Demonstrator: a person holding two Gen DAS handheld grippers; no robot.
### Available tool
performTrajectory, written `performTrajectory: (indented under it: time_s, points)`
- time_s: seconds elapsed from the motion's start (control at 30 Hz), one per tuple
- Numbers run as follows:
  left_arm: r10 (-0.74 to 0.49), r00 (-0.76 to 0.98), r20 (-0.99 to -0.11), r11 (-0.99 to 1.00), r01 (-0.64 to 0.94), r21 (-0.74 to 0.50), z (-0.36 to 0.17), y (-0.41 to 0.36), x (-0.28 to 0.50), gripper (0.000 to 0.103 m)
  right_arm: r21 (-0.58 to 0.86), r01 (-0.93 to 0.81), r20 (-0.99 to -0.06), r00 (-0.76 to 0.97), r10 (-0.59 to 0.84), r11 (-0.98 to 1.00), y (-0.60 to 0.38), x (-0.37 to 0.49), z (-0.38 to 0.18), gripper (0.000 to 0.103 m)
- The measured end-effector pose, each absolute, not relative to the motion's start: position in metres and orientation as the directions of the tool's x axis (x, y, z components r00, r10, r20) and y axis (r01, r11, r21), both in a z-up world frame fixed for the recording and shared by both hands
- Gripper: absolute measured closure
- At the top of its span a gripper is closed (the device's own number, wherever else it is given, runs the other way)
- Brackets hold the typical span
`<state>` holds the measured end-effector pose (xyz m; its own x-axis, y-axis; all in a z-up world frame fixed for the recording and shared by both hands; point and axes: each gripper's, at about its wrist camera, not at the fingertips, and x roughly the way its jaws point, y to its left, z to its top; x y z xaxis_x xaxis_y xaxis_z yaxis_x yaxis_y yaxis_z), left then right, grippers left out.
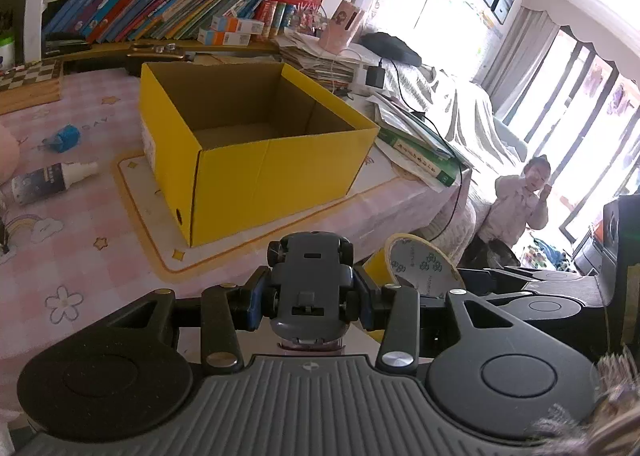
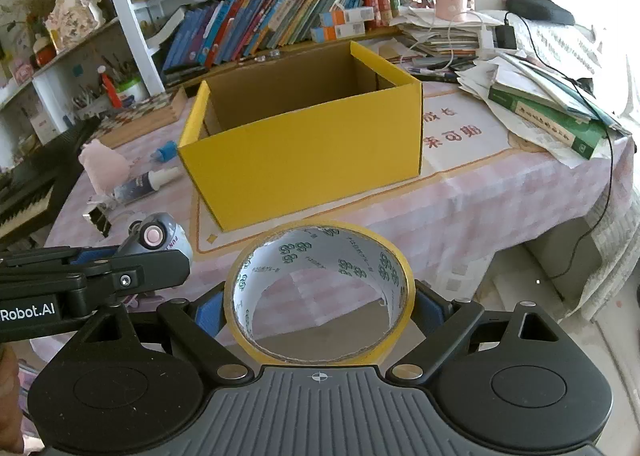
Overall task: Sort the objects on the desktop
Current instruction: 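Carry the car and tape roll together over the yellow box, then lower both into the box and open both grippers to release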
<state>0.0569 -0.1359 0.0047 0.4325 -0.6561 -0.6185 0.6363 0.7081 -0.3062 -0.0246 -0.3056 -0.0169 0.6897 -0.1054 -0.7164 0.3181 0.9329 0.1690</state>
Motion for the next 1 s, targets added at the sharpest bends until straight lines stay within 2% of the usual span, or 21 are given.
performTrajectory:
  time_s: [0.4, 0.67, 0.83, 1.0]
  points:
    - [-0.657, 0.516, -0.55, 0.728, 0.624, -0.283, 0.032, -0.174, 0.086, 0.063, 0.147, 0.19, -0.673, 0.739, -0.042, 0.971, -0.349, 0.015, 0.0, 0.011]
    - [-0.644, 0.6, -0.474, 0.75, 0.615, -0.241, 0.069, -0.191, 0.113, 0.063, 0.072, 0.04, -0.58, 0.815, 0.009, 0.997, -0.372, 0.054, 0.033, 0.011]
    - [-0.606, 0.64, -0.472, 0.777, 0.604, -0.178, 0.079, -0.203, 0.137, 0.063, -0.002, -0.066, -0.545, 0.837, 0.054, 0.998, -0.383, 0.087, 0.044, 0.011]
    - [-0.564, 0.653, -0.506, 0.798, 0.589, -0.129, 0.075, -0.216, 0.169, 0.063, -0.088, -0.177, -0.553, 0.827, 0.1, 0.98, -0.387, 0.124, 0.043, 0.011]
